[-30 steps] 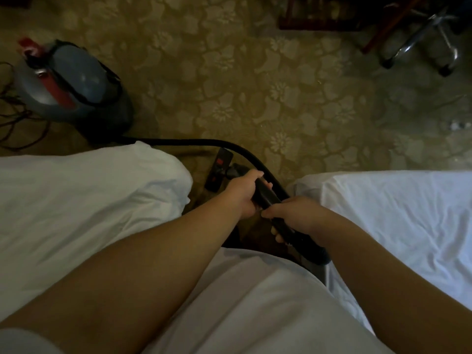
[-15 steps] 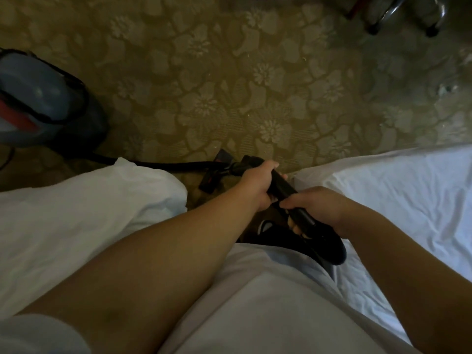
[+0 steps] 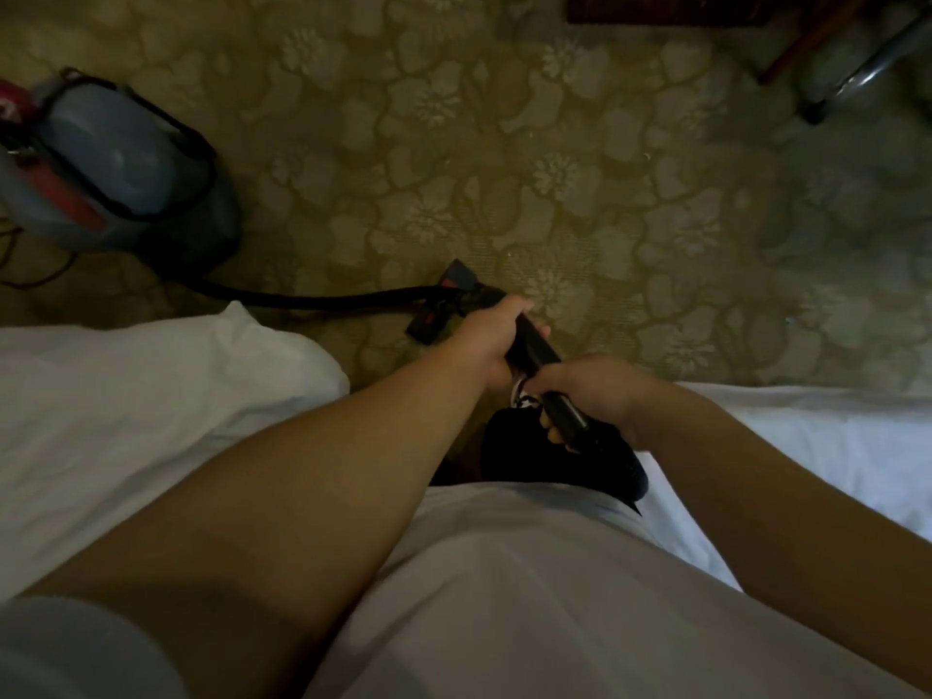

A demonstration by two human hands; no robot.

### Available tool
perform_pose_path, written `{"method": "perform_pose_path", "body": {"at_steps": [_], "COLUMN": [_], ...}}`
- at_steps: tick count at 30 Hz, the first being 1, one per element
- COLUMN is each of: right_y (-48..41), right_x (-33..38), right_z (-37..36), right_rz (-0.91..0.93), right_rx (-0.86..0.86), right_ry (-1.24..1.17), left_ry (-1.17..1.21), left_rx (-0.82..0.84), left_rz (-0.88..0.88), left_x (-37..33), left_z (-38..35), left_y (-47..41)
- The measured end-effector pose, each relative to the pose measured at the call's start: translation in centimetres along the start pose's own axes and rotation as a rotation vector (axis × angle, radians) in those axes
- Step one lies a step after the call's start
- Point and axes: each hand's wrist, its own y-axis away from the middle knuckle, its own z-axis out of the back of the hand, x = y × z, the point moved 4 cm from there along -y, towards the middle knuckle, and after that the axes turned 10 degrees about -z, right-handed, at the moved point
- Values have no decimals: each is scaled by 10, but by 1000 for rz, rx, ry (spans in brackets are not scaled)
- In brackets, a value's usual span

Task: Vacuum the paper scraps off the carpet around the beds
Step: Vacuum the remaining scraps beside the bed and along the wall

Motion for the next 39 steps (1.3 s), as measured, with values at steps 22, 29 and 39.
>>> {"method": "perform_pose_path", "body": {"at_steps": [22, 29, 39], "right_y": [26, 20, 6], "right_x": [-8, 1, -30], "right_z": [50, 51, 14], "right_rz": [42, 16, -11], "right_rx": [208, 236, 285], "right_ry": [327, 484, 596], "left_ry": [261, 337, 469], "left_rx": [-201, -268, -307], "left_rz": [-66, -55, -58], "left_x": [36, 48, 97], "left_z": [-26, -27, 9], "left_y": [33, 37, 53]}}
